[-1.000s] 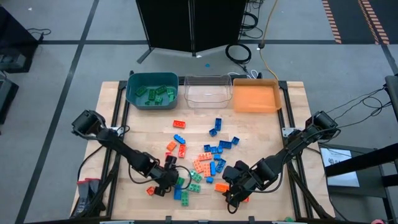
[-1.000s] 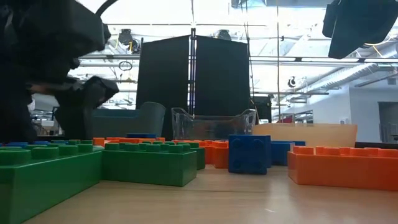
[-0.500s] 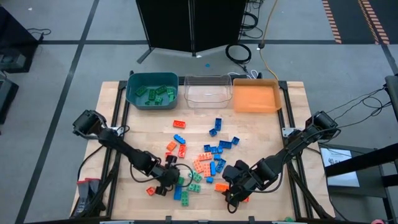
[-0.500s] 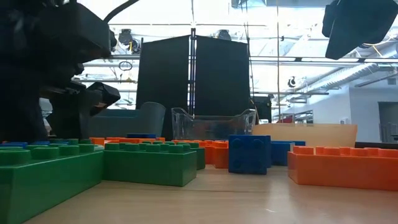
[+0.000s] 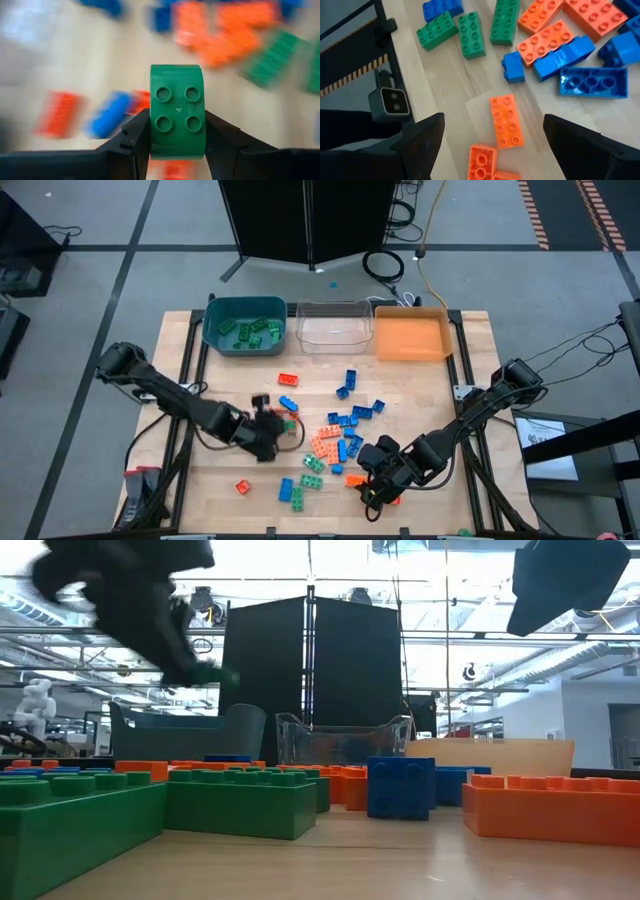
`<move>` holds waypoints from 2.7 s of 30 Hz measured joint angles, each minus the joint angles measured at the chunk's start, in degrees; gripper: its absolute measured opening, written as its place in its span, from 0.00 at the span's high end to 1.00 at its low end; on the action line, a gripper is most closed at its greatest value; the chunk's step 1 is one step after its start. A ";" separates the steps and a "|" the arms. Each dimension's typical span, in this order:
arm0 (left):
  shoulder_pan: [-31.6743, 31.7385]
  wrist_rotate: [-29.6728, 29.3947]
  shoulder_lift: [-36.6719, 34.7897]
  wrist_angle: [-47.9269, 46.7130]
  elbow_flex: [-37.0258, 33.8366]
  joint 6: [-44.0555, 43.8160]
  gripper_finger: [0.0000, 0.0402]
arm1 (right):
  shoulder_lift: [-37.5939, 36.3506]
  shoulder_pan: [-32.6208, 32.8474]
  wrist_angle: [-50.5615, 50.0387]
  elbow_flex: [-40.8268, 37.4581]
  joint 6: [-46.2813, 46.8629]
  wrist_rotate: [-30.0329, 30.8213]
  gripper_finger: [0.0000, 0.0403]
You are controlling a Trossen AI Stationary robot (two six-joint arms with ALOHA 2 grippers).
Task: Sort blocks
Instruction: Put the green game piece into the blue bin
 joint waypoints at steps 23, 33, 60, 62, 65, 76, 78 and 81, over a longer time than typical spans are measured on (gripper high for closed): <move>54.47 -1.76 -15.38 -1.18 1.21 10.82 0.64 | 0.00 -1.21 0.19 -0.02 1.90 2.71 0.17; 63.33 9.86 -5.67 -1.65 1.21 10.58 0.64 | 0.00 -1.20 0.24 -0.02 2.14 2.69 0.17; 41.47 40.84 -15.43 -1.01 3.29 13.98 0.31 | 0.00 0.86 -3.09 -0.02 0.59 2.60 0.17; 34.21 40.33 -15.92 -0.89 3.29 13.97 0.31 | 0.00 1.20 -4.10 -0.02 1.04 2.60 0.17; 23.62 34.79 -15.09 0.41 3.27 15.24 0.31 | 0.00 1.31 -4.90 -0.02 1.14 2.58 0.17; 7.33 21.61 -0.82 8.10 3.18 22.82 0.31 | 0.00 1.31 -4.89 -0.04 1.32 2.58 0.17; 6.76 22.53 2.52 11.12 3.18 23.35 0.31 | 0.00 1.31 -4.78 -0.04 1.89 2.54 0.17; 5.83 23.89 7.15 14.40 3.16 25.69 0.31 | 0.00 1.44 -4.69 -0.04 3.02 2.47 0.17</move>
